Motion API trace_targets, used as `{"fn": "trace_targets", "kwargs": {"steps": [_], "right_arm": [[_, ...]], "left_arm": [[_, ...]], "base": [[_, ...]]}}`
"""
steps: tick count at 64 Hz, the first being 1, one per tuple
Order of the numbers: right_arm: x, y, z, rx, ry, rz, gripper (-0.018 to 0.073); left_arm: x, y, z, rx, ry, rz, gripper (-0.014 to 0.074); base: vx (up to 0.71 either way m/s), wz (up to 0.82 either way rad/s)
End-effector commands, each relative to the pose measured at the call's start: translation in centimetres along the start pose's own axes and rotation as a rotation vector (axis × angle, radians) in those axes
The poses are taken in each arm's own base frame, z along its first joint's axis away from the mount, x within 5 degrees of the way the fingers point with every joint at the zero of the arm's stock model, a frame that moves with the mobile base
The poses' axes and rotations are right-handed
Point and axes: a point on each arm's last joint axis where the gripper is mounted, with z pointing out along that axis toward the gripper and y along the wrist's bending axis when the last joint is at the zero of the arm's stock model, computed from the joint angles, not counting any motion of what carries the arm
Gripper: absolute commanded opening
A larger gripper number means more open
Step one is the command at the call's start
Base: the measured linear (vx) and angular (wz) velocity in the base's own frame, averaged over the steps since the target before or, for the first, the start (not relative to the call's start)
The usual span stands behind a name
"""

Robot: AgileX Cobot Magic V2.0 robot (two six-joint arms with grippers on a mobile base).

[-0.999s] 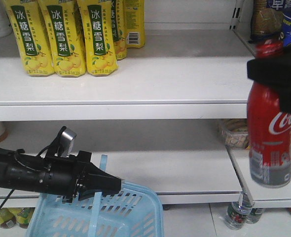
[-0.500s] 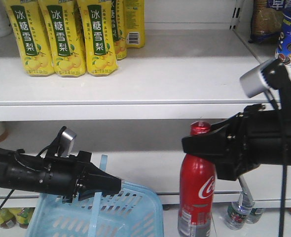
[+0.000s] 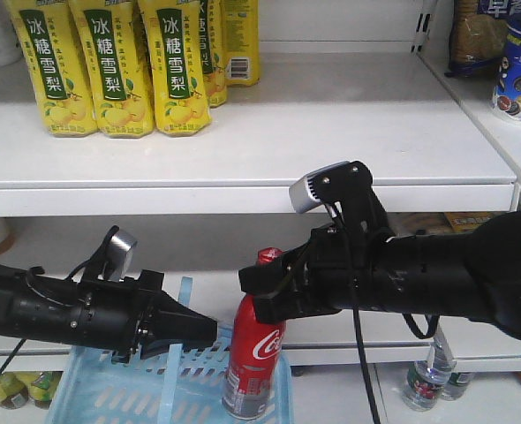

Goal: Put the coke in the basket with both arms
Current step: 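Carry the bottle with the right gripper over the basket, then lower the bottle into the basket and open the right gripper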

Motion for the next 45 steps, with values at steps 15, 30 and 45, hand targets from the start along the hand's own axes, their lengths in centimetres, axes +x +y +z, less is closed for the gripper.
{"fn": "trace_targets", "kwargs": {"steps": [15,30,45], "right_arm": [[0.6,-1.4,3.3,0.014,0.046,0.165,0.0003],[2.8,-2.5,6.0,-0.007,0.165,0.213,0.0016],[4.9,-3.2,8.1,-0.037,0.272,0.252,0.0057]], "left_arm": [[-0.1,-2.5,-0.5,0.113,-0.017,0.049,-0.0006],[-0.1,-2.5,-0.5,0.113,-0.017,0.049,-0.0006],[-0.1,-2.5,-0.5,0.113,-0.017,0.049,-0.0006]], "base": [[0.00,0.00],[0.00,0.00],[0.00,0.00]]}}
